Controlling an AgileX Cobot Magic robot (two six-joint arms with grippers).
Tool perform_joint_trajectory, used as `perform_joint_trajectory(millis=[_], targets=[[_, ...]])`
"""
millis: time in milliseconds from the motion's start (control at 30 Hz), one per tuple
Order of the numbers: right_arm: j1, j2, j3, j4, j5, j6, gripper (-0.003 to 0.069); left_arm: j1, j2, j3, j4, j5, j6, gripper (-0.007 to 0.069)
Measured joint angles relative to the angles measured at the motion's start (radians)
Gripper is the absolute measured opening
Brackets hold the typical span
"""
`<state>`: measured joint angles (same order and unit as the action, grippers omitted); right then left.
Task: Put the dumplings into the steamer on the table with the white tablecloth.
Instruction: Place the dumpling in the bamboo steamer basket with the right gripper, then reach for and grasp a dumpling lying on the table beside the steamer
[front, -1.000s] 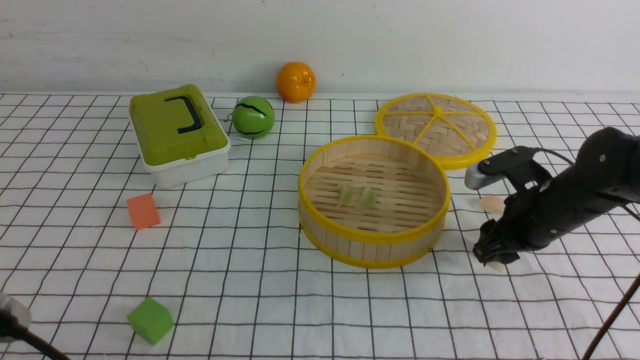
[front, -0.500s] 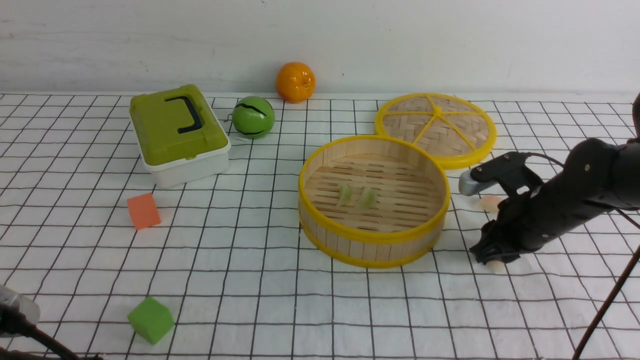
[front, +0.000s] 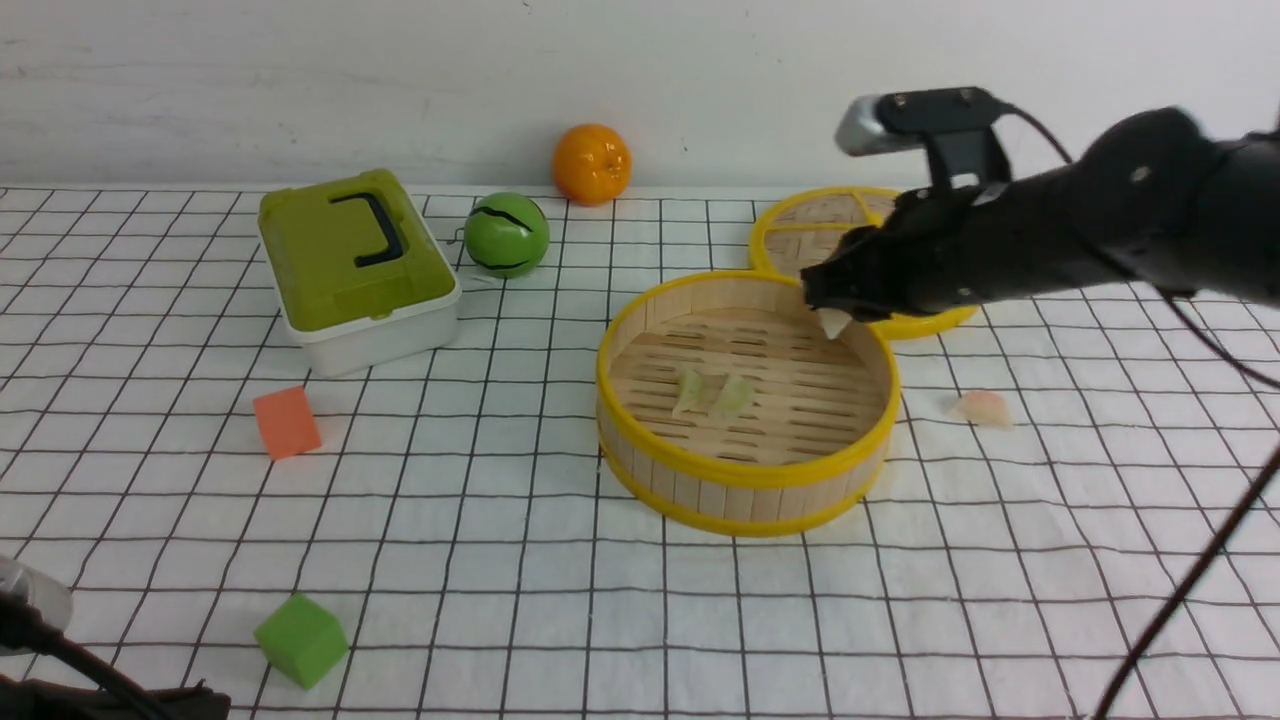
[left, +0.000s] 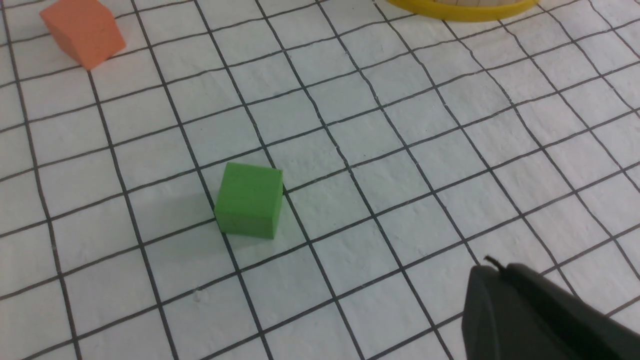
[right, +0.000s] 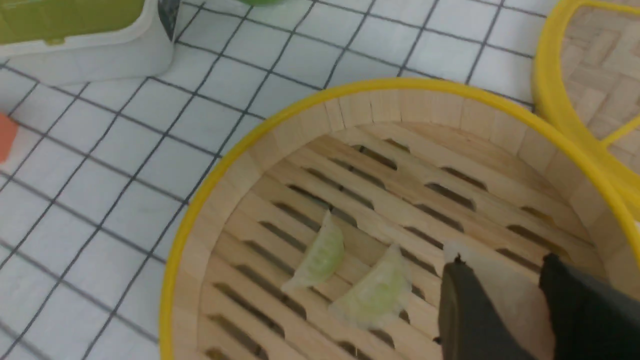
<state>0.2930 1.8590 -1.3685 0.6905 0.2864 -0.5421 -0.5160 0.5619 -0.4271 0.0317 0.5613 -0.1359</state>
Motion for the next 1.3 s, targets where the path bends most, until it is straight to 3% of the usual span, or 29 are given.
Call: perform_joint_trajectory(millis=[333, 600, 700, 833, 933, 1167, 1300], targets=[[0.007, 0.167, 0.000, 0.091, -0.066, -0.009, 0.0187, 0.000, 0.000, 0.000, 0.007, 0.000, 0.000, -0.0013], [0.007, 0.172, 0.000, 0.101, -0.043, -0.009, 0.0360, 0.000, 0.000, 0.000, 0.015, 0.000, 0.000, -0.0013], [0.002, 0.146, -0.014, 0.104, 0.060, -0.016, 0.0407, 0.000, 0.000, 0.000, 0.015, 0.000, 0.000, -0.0013], [-0.025, 0.107, -0.063, 0.063, 0.175, -0.036, 0.0413, 0.000, 0.000, 0.000, 0.015, 0.000, 0.000, -0.0013], [-0.101, 0.064, -0.128, -0.010, 0.260, -0.058, 0.0416, 0.000, 0.000, 0.000, 0.017, -0.001, 0.000, -0.0013], [-0.236, 0.121, -0.140, -0.117, 0.288, -0.240, 0.0409, 0.000, 0.000, 0.000, 0.032, -0.004, -0.002, -0.0013], [-0.244, 0.199, -0.140, -0.161, 0.292, -0.394, 0.0389, 0.000, 0.000, 0.000, 0.033, -0.005, -0.004, -0.0013]])
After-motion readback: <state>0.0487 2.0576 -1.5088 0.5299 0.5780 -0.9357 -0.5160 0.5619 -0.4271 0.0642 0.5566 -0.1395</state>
